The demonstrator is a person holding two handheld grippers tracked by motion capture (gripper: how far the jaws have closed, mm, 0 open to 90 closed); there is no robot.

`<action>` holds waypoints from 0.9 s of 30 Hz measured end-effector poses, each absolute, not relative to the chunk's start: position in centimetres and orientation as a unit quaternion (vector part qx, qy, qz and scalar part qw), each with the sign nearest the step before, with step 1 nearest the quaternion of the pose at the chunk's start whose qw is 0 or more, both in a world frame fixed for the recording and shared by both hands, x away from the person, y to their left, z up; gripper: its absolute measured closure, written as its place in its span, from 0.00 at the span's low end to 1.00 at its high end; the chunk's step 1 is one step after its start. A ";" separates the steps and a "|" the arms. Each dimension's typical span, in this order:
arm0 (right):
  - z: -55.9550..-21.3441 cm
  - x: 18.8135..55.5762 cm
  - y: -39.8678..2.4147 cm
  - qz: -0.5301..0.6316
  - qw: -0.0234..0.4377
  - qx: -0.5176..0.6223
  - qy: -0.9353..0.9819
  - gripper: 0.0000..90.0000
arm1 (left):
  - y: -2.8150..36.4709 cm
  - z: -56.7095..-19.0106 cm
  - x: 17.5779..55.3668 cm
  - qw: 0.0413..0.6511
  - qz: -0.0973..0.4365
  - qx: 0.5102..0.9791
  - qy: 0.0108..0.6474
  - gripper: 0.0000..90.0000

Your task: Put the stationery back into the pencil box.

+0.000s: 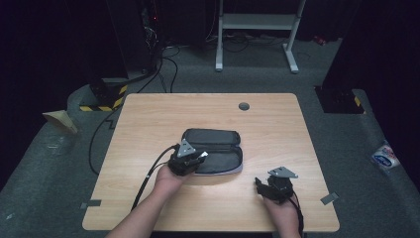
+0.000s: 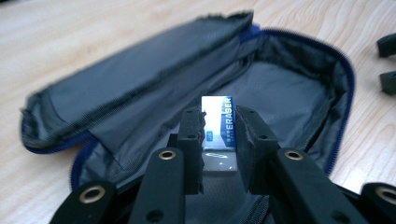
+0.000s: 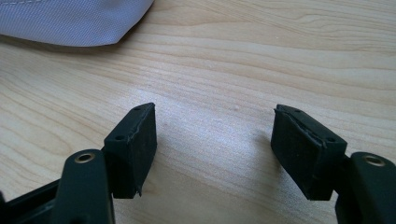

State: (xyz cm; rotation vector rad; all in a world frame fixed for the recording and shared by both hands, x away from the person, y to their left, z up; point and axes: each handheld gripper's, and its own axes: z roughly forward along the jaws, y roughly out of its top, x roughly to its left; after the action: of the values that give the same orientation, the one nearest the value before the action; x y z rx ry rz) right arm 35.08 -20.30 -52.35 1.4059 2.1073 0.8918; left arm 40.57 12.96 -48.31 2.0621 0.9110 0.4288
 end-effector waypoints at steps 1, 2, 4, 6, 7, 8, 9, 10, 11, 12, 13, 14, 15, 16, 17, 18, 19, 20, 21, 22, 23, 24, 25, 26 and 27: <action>-52.4 35.1 -20.3 0.324 0.226 0.510 0.764 0.34 | 12.8 -48.4 40.7 0.404 0.168 0.822 0.365 0.81; -52.3 35.1 -20.3 0.324 0.226 0.510 0.765 0.34 | 12.6 -48.5 40.8 0.400 0.165 0.823 0.368 0.81; -52.4 35.1 -20.3 0.324 0.226 0.509 0.765 0.34 | 12.4 -48.8 41.1 0.387 0.162 0.827 0.373 0.81; -52.4 35.1 -20.3 0.324 0.226 0.509 0.765 0.34 | 12.1 -49.0 41.3 0.374 0.160 0.833 0.375 0.81; -52.4 35.1 -20.3 0.324 0.225 0.509 0.765 0.34 | 11.9 -49.1 41.3 0.365 0.166 0.836 0.374 0.81; -52.4 35.1 -20.3 0.324 0.225 0.509 0.765 0.34 | 11.8 -49.0 41.2 0.358 0.173 0.840 0.369 0.81; -52.4 35.1 -20.3 0.324 0.225 0.509 0.765 0.34 | 11.6 -49.0 41.1 0.352 0.178 0.844 0.364 0.81; -52.4 35.1 -20.3 0.325 0.226 0.507 0.766 0.34 | 11.4 -49.0 41.0 0.347 0.184 0.846 0.361 0.80; -52.4 35.1 -20.3 0.324 0.226 0.507 0.766 0.34 | 11.4 -48.8 41.0 0.343 0.191 0.847 0.359 0.80; -52.4 35.1 -20.3 0.325 0.225 0.508 0.766 0.34 | 11.6 -48.7 40.9 0.345 0.193 0.844 0.362 0.80; -52.4 35.1 -20.3 0.324 0.225 0.508 0.766 0.34 | 11.8 -48.6 41.0 0.346 0.193 0.842 0.366 0.81; -52.4 35.1 -20.3 0.324 0.225 0.507 0.766 0.34 | 12.0 -48.5 40.9 0.346 0.194 0.840 0.370 0.80; -52.4 35.1 -20.3 0.324 0.225 0.507 0.766 0.34 | 12.2 -48.4 40.9 0.343 0.197 0.840 0.372 0.80; -52.4 35.1 -20.3 0.324 0.225 0.507 0.766 0.34 | 12.3 -48.4 40.8 0.339 0.198 0.840 0.374 0.80; -52.4 35.1 -20.3 0.324 0.225 0.507 0.766 0.34 | 12.5 -48.4 40.8 0.331 0.201 0.843 0.374 0.80; -52.4 35.1 -20.3 0.325 0.225 0.506 0.766 0.34 | 12.6 -48.6 40.7 0.327 0.201 0.843 0.376 0.80; -52.4 35.1 -20.3 0.325 0.225 0.506 0.766 0.34 | 12.8 -48.7 40.7 0.326 0.203 0.842 0.379 0.80; -52.4 35.1 -20.3 0.325 0.225 0.507 0.766 0.34 | 12.9 -48.8 40.6 0.325 0.207 0.840 0.382 0.80; -52.4 35.1 -20.3 0.325 0.225 0.506 0.766 0.34 | 13.1 -49.0 40.5 0.324 0.210 0.839 0.385 0.80; -52.4 35.1 -20.3 0.325 0.225 0.506 0.766 0.34 | 13.3 -49.1 40.5 0.327 0.210 0.836 0.387 0.79; -52.4 35.1 -20.3 0.325 0.226 0.506 0.766 0.34 | 13.4 -49.2 40.4 0.329 0.209 0.834 0.391 0.78; -52.4 35.1 -20.3 0.325 0.226 0.506 0.766 0.34 | 13.5 -49.2 40.4 0.331 0.208 0.832 0.394 0.76; -52.4 35.1 -20.3 0.325 0.226 0.506 0.766 0.34 | 13.6 -49.3 40.4 0.334 0.205 0.829 0.400 0.71; -52.4 35.1 -20.3 0.325 0.226 0.506 0.766 0.34 | 13.8 -49.2 40.4 0.339 0.202 0.825 0.405 0.62; -52.4 35.1 -20.3 0.325 0.226 0.506 0.766 0.34 | 14.0 -49.1 40.3 0.347 0.199 0.821 0.408 0.58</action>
State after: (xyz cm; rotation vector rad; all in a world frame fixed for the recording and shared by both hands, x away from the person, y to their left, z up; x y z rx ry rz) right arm 35.09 -20.29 -52.36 1.3956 2.1128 0.8956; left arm 40.34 13.96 -49.13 2.1282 1.0577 0.5159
